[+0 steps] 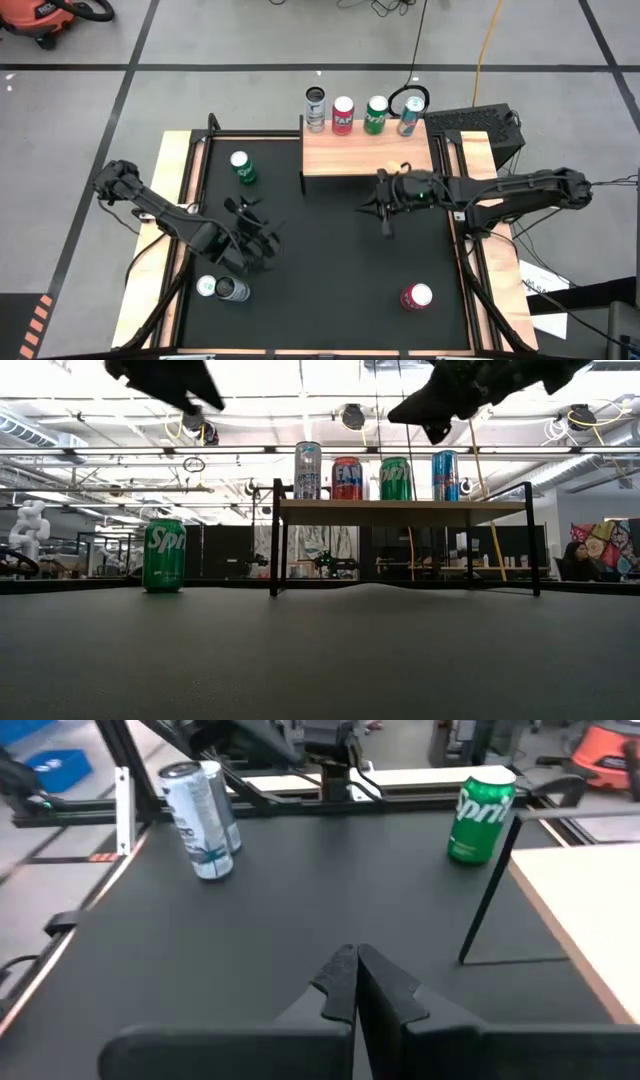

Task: Place canned beverage on shelf
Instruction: Put the black soda can on the shelf aligned with the other black soda can

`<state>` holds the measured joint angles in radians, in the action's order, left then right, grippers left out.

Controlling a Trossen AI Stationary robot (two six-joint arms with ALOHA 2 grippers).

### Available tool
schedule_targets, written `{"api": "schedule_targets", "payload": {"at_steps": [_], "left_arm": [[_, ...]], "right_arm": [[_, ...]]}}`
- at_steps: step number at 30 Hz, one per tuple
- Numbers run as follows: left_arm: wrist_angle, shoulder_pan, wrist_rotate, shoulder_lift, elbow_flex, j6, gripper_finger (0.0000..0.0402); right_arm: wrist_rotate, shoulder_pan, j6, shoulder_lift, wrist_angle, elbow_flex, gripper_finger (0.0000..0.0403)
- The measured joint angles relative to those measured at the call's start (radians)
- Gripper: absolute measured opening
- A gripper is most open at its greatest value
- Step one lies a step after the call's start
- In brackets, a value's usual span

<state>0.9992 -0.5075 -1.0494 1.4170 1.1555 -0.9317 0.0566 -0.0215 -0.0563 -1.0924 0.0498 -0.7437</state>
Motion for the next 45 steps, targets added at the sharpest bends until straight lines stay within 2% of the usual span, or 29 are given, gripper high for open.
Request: {"api": "schedule_targets", "payload": {"at_steps": [6, 8, 11, 13, 15, 22, 27, 30, 32, 36, 41, 45], "left_arm": [[0.403, 0.107, -0.014, -0.026, 0.000, -0.305, 0.0392], [0.436, 0.151, -0.014, -0.038, 0.000, -0.315, 0.0392], [0.389, 0.205, -0.015, -0.067, -0.004, -0.241, 0.0392], [0.289, 0.235, -0.010, -0.088, -0.034, -0.162, 0.0392], [0.141, 0.258, 0.039, -0.111, -0.092, -0.063, 0.0393], [-0.479, 0.272, 0.227, -0.133, -0.341, 0.208, 0.0392], [-0.842, 0.228, 0.267, -0.091, -0.401, 0.375, 0.0392], [-1.046, 0.209, 0.291, -0.052, -0.407, 0.501, 0.0392], [-1.137, 0.199, 0.320, -0.021, -0.410, 0.571, 0.0393], [-1.266, 0.198, 0.382, 0.040, -0.410, 0.646, 0.0393], [-1.322, 0.205, 0.391, 0.101, -0.410, 0.654, 0.0393], [-1.368, 0.213, 0.391, 0.135, -0.410, 0.650, 0.0393]], "right_arm": [[-0.077, 0.066, -0.038, 0.000, 0.007, 0.010, 0.0004], [-0.089, 0.066, -0.035, 0.000, 0.010, 0.010, 0.0016], [-0.090, 0.062, -0.021, 0.004, 0.012, 0.010, 0.0044], [-0.089, 0.062, -0.008, 0.008, 0.005, 0.010, 0.0070], [-0.088, 0.062, -0.005, 0.023, -0.021, 0.010, 0.0098], [-0.094, 0.062, -0.046, 0.133, -0.221, 0.010, 0.0180], [-0.108, 0.062, -0.093, 0.172, -0.412, 0.010, 0.0221], [-0.069, 0.072, -0.142, 0.186, -0.521, 0.010, 0.0245], [-0.048, 0.082, -0.197, 0.193, -0.566, 0.010, 0.0260], [-0.081, 0.111, -0.369, 0.196, -0.667, -0.012, 0.0276], [-0.086, 0.187, -0.511, 0.194, -0.770, -0.074, 0.0271], [-0.097, 0.252, -0.646, 0.186, -0.921, -0.154, 0.0258]]}}
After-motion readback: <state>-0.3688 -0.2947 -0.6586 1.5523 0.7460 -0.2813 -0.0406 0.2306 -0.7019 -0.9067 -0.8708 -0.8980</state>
